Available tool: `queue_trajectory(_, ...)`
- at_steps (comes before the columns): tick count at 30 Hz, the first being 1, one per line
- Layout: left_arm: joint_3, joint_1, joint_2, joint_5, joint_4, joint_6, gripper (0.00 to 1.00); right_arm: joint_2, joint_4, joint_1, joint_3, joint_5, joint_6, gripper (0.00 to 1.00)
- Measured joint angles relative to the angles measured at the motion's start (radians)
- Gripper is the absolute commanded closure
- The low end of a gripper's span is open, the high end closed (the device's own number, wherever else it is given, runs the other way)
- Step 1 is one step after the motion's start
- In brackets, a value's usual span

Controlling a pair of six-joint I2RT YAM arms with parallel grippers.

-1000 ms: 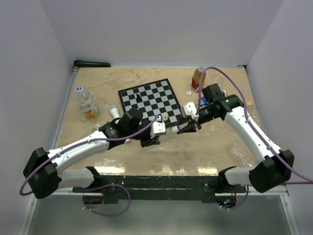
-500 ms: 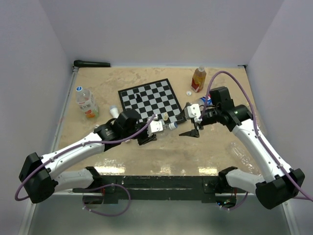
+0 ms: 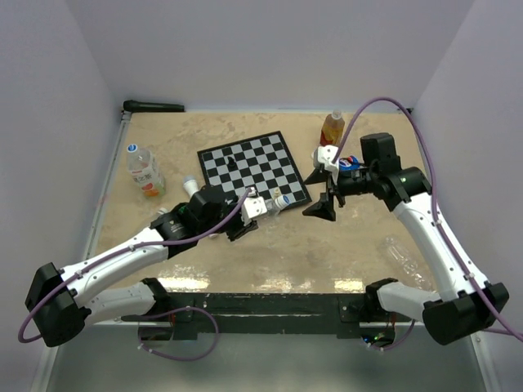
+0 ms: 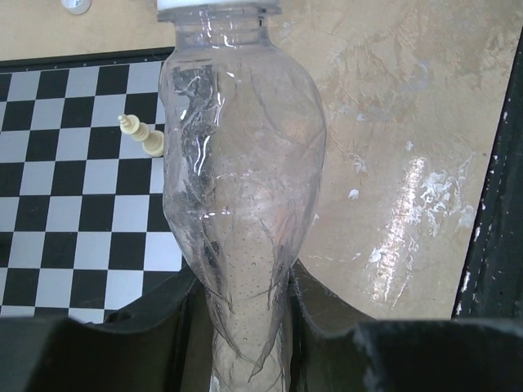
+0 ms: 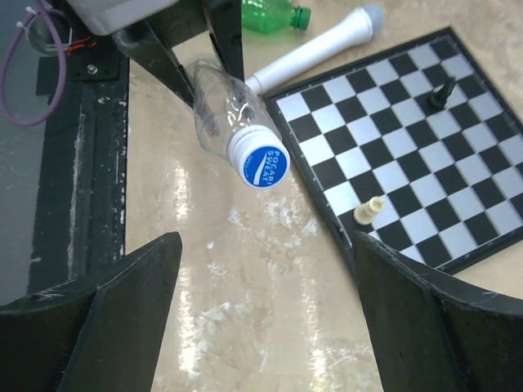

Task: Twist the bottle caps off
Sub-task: Unscrew the bottle cap from the plastic bottle.

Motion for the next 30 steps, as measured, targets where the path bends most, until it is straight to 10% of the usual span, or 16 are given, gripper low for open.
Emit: queue_trajectory(30,0.002,-0.001,0.046,-0.042,0.044,0.002,1.0,0.301,-0.055,0.077,0.168,-0.026,0.263,0.19)
